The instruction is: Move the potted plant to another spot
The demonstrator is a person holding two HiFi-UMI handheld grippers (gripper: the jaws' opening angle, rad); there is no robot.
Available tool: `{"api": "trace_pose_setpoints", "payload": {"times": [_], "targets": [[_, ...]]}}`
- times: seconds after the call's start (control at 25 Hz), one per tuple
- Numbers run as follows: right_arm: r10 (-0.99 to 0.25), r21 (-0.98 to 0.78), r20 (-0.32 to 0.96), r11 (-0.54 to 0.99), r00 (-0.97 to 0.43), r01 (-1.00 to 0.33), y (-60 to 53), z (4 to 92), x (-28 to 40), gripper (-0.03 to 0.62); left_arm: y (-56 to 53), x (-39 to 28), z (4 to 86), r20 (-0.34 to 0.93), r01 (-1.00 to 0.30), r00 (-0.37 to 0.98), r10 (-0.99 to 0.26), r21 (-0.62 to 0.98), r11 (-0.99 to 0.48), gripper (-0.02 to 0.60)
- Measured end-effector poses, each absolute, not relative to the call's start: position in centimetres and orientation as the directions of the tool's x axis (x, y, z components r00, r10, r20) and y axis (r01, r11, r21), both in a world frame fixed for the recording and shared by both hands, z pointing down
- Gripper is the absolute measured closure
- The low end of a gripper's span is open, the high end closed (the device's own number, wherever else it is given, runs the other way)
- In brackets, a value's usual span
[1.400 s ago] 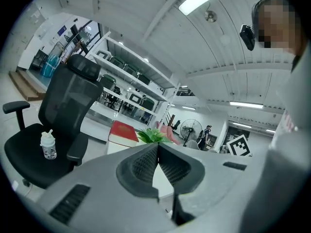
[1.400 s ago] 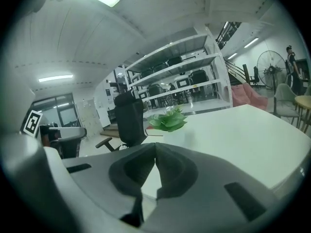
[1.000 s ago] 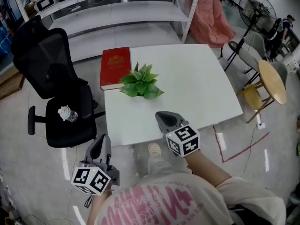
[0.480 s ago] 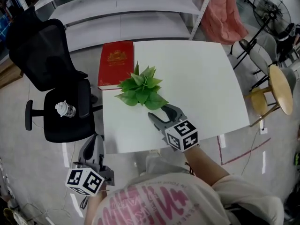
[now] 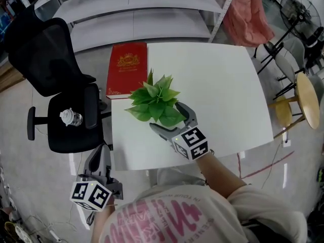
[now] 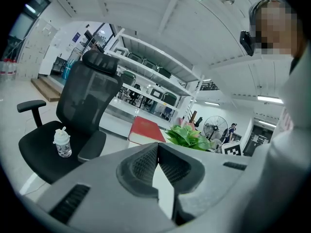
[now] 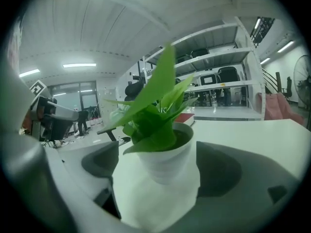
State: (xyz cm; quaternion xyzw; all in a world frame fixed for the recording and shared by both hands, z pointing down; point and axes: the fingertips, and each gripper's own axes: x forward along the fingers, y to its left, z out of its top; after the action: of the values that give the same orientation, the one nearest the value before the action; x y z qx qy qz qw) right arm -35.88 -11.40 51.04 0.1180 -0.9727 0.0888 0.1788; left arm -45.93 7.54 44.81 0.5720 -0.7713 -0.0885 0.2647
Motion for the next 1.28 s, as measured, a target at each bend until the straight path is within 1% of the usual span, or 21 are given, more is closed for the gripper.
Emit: {"api": "trace_pose_setpoints", "payload": {"times": [0.16, 0.4, 0.72, 1.12, 1.28], "targets": [[-0.19, -0.153, 0.361, 0.954, -0.913, -0.258, -12.0, 51.4, -37.2, 0.092, 7.2, -46.4, 45.0, 0.316, -0.831, -0.212, -0.925, 0.44, 0.341, 0.578], [-0.204, -0.127, 0.346, 0.957, -0.916, -0.261, -12.8, 51.3, -38.5, 0.091, 7.6, -47.1, 45.1, 0.325, -0.825, -0.232, -0.917, 0.433, 0.362, 0.578], [-0.155, -0.141, 0.388, 0.964, -0.909, -0.224, -12.8, 51.5, -38.7, 0.092, 7.3, -47.4, 44.5, 0.317, -0.823, -0.241, -0.917, 0.434, 0.366, 0.578], [-0.127, -0.146, 0.406, 0.969, -0.905, -0.201, -12.9, 51.7, -38.7, 0.092, 6.6, -47.6, 44.3, 0.306, -0.826, -0.235, -0.922, 0.437, 0.356, 0.578], [-0.137, -0.147, 0.415, 0.965, -0.9, -0.215, -12.9, 51.6, -38.6, 0.093, 6.4, -47.5, 44.0, 0.298, -0.828, -0.232, -0.926, 0.438, 0.349, 0.578]]}}
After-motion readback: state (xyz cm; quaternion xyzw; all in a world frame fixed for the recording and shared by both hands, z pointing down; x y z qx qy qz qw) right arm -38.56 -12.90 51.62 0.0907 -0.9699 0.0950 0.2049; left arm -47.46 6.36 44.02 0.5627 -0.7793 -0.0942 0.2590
